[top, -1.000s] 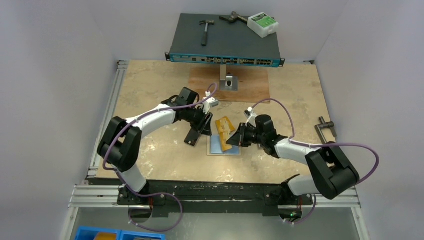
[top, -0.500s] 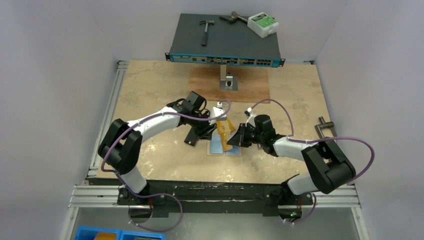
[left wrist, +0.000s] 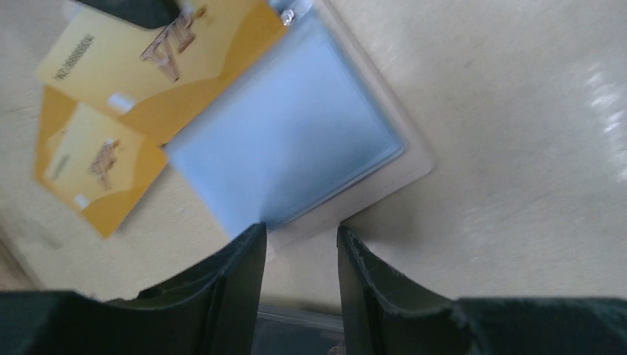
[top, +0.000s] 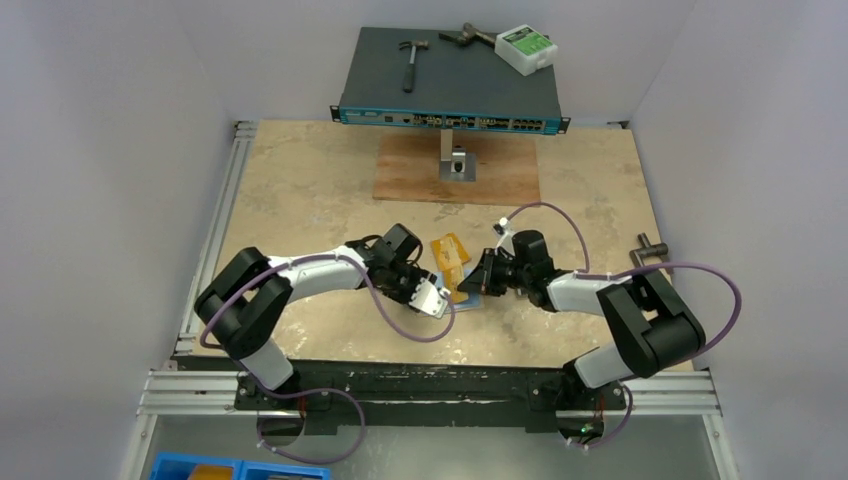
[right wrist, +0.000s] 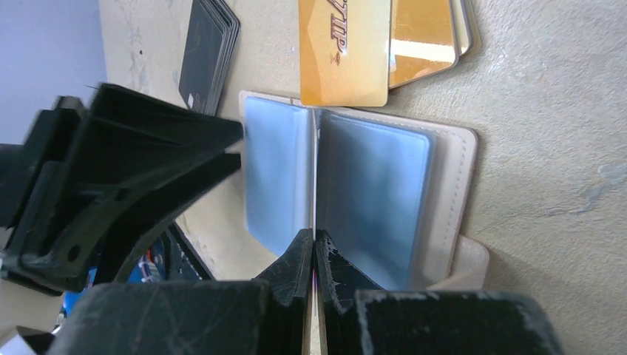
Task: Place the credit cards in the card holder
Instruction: Insert the credit card into the card holder.
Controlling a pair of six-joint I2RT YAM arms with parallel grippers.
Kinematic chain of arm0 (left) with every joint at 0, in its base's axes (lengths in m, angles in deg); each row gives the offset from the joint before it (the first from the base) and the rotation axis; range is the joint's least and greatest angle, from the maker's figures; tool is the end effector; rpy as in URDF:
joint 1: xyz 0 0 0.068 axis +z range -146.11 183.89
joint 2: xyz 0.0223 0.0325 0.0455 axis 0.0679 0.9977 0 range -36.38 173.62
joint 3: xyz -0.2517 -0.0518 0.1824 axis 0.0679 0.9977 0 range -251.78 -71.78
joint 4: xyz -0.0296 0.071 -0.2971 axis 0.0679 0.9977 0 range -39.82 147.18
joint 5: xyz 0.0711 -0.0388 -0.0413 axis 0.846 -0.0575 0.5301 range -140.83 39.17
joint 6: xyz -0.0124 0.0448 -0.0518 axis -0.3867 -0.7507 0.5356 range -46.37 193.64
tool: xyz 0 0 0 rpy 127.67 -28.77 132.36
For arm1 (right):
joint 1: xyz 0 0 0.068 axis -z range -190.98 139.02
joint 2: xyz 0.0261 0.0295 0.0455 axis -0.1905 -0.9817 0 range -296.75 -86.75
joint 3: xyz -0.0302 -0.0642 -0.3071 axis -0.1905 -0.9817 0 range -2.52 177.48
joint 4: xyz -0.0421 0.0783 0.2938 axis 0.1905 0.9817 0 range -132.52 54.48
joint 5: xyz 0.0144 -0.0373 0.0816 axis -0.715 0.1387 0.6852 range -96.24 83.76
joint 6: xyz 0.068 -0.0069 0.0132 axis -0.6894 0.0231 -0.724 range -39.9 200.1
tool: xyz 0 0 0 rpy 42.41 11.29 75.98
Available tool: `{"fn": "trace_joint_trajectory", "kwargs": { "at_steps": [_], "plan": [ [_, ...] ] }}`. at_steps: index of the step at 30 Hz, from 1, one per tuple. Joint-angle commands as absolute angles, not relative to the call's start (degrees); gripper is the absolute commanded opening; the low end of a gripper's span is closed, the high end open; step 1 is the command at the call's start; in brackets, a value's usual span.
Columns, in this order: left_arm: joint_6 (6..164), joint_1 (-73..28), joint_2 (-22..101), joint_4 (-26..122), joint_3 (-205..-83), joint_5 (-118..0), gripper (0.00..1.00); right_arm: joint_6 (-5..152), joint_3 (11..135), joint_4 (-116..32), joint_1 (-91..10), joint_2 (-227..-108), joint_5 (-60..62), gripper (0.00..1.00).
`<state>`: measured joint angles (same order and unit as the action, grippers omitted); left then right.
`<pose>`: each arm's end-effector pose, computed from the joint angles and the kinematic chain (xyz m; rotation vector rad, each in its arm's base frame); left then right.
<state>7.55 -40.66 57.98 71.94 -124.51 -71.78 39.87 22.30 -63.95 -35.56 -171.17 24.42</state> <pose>0.2417 -0.2662 0.1569 2.2012 1.3851 -0.3574 0.2485 0.1455 0.1213 0.0100 2.4095 1.1747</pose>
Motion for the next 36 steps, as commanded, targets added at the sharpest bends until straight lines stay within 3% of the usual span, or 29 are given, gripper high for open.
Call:
{"fn": "trace_joint_trajectory", "kwargs": {
  "at_steps": [1, 10, 25, 36],
  "plan": [
    [-9.8, -40.5, 57.3, 62.7, -119.6, -65.4, 0.4, 39.2, 22.2, -66.2, -35.5, -171.8, 26.3, 0.0],
    [-10.9, -41.9, 57.8, 56.5, -116.2, -64.9, 0.39, 37.9, 21.0, -67.7, -34.8, -171.7, 27.6, 0.0],
    [-4.5, -45.0, 56.9, 70.2, -120.9, -67.9, 0.31, 37.1, 18.8, -68.7, -32.6, -170.9, 27.9, 0.0],
    [-4.7, -45.2, 57.2, 70.4, -120.4, -67.0, 0.29, 35.6, 17.3, -71.1, -30.4, -169.4, 29.7, 0.0]
  ]
}}
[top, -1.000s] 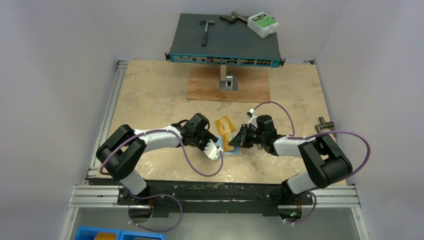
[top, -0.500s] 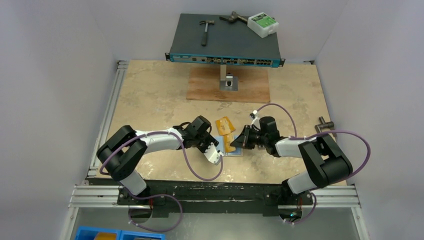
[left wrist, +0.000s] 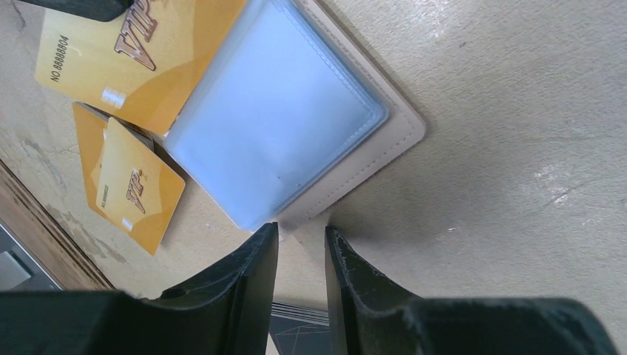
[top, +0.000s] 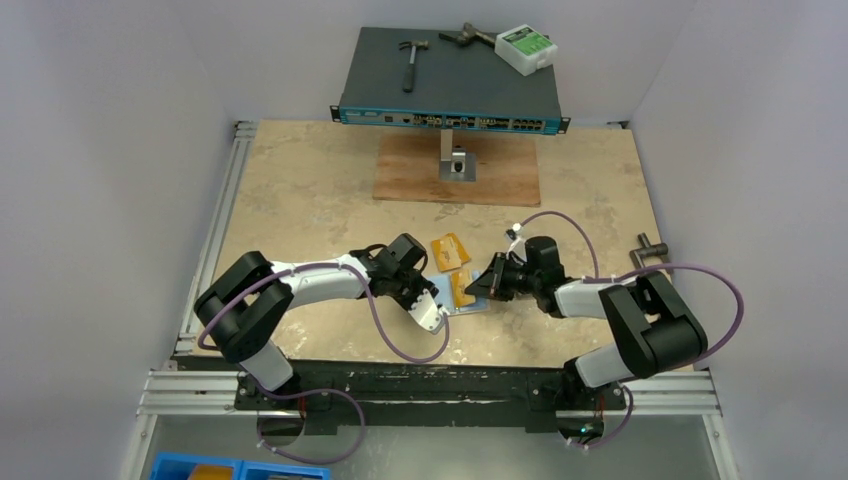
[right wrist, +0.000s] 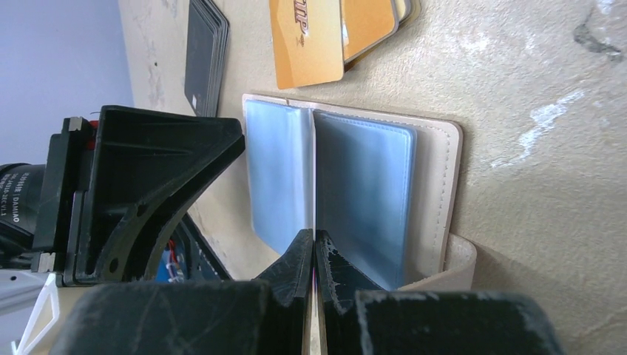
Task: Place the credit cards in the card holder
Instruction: Insert the credit card into the card holder.
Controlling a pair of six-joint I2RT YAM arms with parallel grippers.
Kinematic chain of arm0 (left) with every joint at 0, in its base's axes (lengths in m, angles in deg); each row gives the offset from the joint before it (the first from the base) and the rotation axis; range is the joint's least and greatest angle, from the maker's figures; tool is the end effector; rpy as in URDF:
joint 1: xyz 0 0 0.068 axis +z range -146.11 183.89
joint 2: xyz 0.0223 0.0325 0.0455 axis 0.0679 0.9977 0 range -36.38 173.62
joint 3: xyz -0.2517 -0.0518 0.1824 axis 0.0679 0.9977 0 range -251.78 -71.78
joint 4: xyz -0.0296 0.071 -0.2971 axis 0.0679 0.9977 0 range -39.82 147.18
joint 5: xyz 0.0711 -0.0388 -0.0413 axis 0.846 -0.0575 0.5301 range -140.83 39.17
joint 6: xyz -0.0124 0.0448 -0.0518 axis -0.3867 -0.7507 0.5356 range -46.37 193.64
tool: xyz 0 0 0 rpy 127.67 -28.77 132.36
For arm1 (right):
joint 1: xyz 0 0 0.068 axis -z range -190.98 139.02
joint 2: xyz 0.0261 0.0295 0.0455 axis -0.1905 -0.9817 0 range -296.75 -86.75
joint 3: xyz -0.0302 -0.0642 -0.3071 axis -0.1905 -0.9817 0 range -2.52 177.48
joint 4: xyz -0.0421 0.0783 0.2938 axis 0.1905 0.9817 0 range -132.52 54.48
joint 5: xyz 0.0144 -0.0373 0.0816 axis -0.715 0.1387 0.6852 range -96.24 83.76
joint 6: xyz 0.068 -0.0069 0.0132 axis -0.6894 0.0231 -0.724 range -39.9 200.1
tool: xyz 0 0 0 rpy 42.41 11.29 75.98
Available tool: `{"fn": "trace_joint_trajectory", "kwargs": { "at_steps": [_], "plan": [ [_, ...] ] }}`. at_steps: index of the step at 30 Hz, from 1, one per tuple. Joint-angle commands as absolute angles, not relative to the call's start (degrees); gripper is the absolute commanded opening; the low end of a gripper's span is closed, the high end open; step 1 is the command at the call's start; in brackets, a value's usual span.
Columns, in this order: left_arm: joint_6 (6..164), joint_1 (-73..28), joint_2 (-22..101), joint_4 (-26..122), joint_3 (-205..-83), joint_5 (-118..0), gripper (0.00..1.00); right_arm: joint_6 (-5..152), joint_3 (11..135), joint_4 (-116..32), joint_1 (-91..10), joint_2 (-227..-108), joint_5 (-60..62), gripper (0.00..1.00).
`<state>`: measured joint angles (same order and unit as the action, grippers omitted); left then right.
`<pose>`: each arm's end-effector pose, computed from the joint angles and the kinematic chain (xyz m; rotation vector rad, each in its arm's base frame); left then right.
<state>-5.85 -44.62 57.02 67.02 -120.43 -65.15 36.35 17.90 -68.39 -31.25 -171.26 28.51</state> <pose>0.2213 -0.2713 0.1434 2.3697 1.0641 -0.1391 0.2394 0.1229 0.1077 0.1307 2.4098 1.2469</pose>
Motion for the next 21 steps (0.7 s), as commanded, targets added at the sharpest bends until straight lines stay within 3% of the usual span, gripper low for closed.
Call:
{"fn": "trace_joint_trajectory", "kwargs": {
  "at_steps": [1, 21],
  "plan": [
    [-4.7, -45.2, 57.2, 70.2, -120.3, -66.9, 0.29, 35.3, 17.4, -71.5, -30.4, -169.1, 29.7, 0.0],
    [-1.0, -45.2, 57.7, 71.7, -123.1, -67.1, 0.24, 32.9, 16.9, -77.1, -30.4, -172.9, 29.1, 0.0]
  ]
}}
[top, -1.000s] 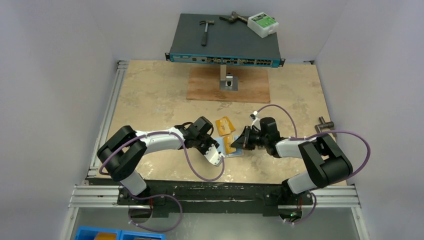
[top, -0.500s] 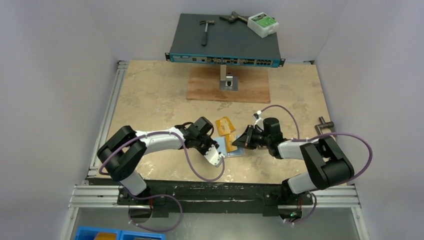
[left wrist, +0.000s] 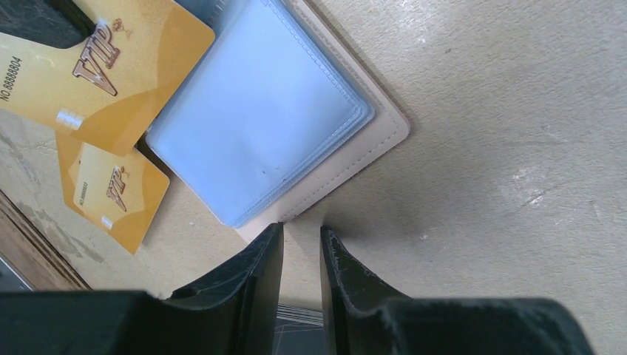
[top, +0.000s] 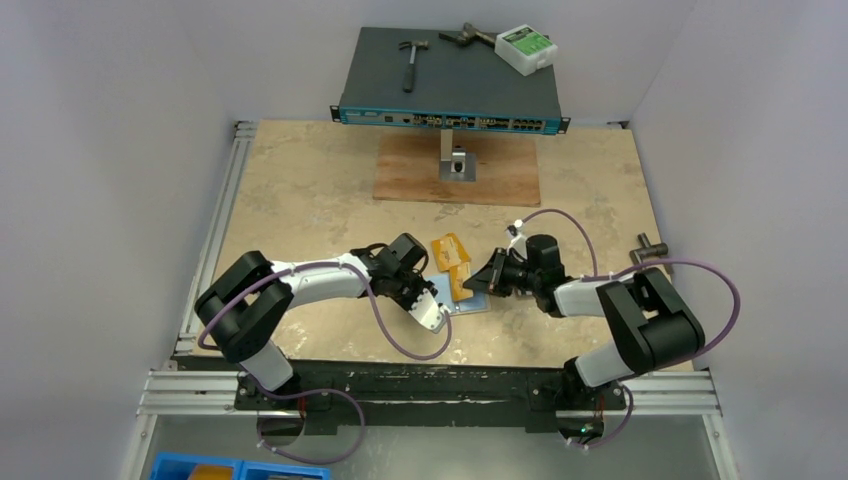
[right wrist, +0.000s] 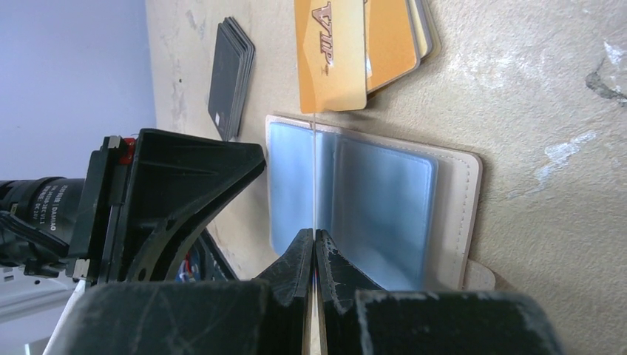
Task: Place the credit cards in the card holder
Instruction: Insert the credit card into the card holder.
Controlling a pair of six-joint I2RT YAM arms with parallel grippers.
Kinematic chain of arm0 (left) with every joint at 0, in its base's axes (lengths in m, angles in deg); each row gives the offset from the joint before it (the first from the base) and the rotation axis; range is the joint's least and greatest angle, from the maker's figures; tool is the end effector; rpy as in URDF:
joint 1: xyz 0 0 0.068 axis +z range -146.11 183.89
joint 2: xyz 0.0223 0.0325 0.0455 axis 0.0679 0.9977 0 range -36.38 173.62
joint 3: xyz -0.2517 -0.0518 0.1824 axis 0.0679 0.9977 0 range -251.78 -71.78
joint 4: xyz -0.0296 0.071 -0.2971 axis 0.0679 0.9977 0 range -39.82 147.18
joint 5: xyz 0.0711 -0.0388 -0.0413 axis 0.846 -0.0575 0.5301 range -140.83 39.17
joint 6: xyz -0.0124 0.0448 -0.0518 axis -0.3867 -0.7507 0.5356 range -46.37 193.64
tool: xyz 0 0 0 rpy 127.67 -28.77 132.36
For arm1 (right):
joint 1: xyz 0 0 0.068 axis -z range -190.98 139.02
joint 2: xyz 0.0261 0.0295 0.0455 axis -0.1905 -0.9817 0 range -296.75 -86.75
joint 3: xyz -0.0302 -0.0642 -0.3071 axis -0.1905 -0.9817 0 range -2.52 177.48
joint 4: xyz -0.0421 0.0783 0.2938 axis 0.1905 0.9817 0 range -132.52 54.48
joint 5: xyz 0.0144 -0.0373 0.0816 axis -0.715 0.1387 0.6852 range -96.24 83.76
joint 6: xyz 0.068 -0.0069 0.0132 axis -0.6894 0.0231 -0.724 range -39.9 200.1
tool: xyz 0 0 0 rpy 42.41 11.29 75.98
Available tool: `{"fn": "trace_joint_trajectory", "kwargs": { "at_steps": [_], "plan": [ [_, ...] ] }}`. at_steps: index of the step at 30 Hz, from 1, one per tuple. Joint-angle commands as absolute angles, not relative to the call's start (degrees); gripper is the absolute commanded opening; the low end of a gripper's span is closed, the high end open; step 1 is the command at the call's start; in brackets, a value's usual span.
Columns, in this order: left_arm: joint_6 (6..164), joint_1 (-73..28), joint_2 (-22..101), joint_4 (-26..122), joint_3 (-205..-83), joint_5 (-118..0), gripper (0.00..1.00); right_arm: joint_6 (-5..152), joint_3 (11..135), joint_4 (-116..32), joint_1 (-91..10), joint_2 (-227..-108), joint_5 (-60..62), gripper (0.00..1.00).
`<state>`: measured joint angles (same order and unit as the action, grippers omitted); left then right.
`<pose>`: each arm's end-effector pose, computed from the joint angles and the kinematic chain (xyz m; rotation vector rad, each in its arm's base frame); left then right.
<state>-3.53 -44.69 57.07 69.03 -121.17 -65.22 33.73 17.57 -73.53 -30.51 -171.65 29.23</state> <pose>0.2207 -0.2713 0.1451 2.3673 1.1234 -0.1649 0.2447 0.1218 0.1133 0.1525 2.3396 1.2914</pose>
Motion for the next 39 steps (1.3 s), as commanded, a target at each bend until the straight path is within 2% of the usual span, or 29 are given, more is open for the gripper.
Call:
{"fn": "trace_joint_trajectory", "kwargs": {
  "at_steps": [1, 39],
  "plan": [
    [-0.8, -45.2, 57.7, 71.9, -123.3, -67.3, 0.24, 32.8, 16.8, -77.6, -30.3, -173.1, 29.2, 0.0],
    [1.3, -48.8, 60.2, 74.5, -126.5, -67.3, 0.17, 32.1, 13.7, -80.4, -32.8, -175.7, 30.5, 0.0]
  ]
}}
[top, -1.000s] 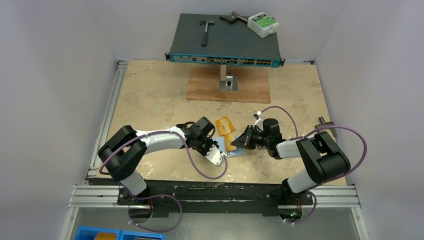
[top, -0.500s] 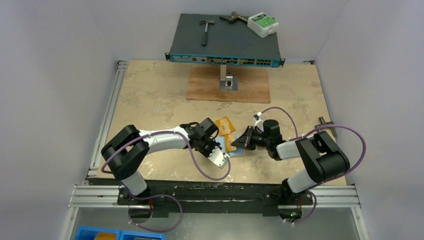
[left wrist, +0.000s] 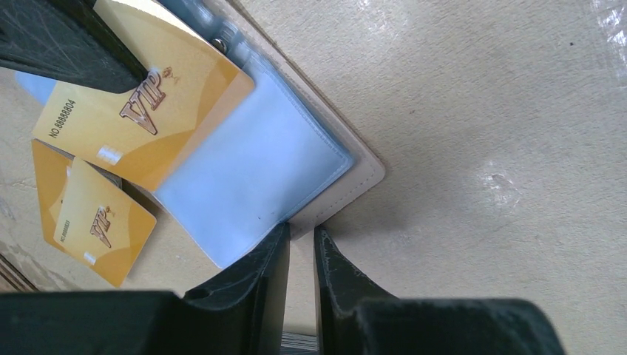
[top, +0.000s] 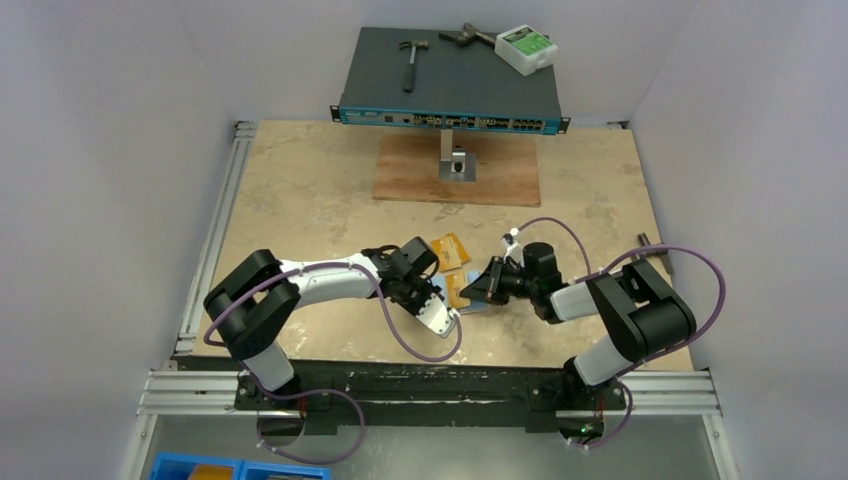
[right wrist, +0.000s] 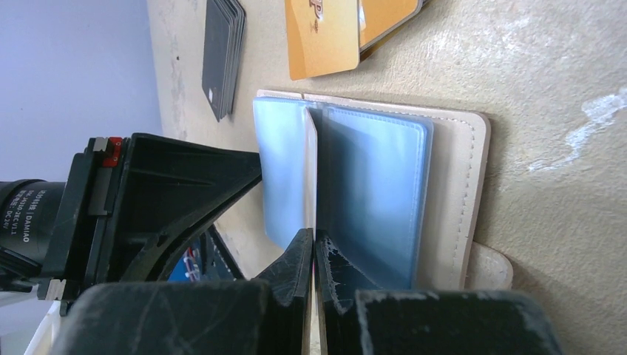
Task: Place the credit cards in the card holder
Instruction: Insert the credit card into the card holder.
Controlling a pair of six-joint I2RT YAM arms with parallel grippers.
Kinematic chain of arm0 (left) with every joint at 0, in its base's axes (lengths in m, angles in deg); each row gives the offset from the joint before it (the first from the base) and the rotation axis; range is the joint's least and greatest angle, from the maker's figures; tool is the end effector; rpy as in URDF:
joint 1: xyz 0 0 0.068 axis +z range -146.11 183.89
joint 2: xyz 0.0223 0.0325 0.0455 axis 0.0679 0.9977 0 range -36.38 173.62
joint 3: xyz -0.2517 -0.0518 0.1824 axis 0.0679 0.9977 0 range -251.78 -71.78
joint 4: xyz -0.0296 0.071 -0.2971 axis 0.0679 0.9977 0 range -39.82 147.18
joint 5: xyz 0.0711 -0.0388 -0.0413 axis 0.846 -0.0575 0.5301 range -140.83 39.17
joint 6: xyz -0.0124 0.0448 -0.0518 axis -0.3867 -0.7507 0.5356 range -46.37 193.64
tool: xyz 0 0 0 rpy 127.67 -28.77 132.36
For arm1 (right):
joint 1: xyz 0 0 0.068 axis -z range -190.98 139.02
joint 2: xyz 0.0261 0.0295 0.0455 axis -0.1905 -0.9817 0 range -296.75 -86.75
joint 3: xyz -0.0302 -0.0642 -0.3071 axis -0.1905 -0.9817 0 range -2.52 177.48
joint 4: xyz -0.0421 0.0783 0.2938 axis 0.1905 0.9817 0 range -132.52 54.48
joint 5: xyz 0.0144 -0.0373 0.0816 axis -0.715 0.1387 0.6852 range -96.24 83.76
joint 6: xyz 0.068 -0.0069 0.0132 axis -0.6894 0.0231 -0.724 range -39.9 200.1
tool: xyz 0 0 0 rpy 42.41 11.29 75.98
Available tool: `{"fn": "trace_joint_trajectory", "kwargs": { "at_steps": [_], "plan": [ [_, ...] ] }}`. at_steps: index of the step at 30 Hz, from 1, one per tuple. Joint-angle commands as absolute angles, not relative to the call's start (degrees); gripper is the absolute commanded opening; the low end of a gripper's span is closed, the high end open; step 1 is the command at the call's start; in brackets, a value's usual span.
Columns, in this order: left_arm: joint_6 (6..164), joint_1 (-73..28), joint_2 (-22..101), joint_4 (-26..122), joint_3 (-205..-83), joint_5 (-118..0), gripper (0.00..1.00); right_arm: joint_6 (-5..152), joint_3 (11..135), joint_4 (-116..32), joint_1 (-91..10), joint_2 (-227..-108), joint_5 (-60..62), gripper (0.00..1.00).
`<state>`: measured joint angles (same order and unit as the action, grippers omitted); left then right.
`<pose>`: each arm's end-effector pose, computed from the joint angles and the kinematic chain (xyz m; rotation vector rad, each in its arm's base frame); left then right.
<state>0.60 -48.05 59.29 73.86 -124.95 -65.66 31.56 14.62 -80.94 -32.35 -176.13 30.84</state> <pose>0.2099 -0.2915 0.1480 2.4087 1.1717 -0.2394 0.2316 0.1274 0.0939 0.1420 2.3644 1.3538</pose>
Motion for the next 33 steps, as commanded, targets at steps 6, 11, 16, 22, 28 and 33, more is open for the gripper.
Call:
{"fn": "trace_joint_trajectory", "kwargs": {
  "at_steps": [6, 11, 16, 22, 28, 33],
  "plan": [
    [1.5, -49.0, 60.3, 74.6, -126.5, -67.0, 0.16, 32.7, 13.7, -76.0, -32.8, -173.8, 27.8, 0.0],
    [1.5, -49.0, 60.1, 74.9, -126.5, -66.8, 0.14, 32.8, 13.3, -74.4, -32.8, -172.9, 26.5, 0.0],
    [1.7, -49.0, 60.1, 75.1, -126.5, -66.6, 0.13, 33.5, 14.1, -72.8, -32.8, -173.7, 26.5, 0.0],
    [1.9, -49.1, 60.0, 74.9, -126.5, -66.5, 0.13, 33.9, 14.8, -72.7, -33.1, -174.8, 27.4, 0.0],
    [1.8, -49.0, 60.0, 74.6, -126.5, -66.3, 0.13, 35.1, 16.5, -71.3, -33.6, -176.2, 28.5, 0.0],
    [1.8, -49.0, 60.0, 74.5, -126.4, -66.2, 0.12, 36.1, 17.2, -69.9, -33.5, -176.2, 28.8, 0.0]
  ]
}}
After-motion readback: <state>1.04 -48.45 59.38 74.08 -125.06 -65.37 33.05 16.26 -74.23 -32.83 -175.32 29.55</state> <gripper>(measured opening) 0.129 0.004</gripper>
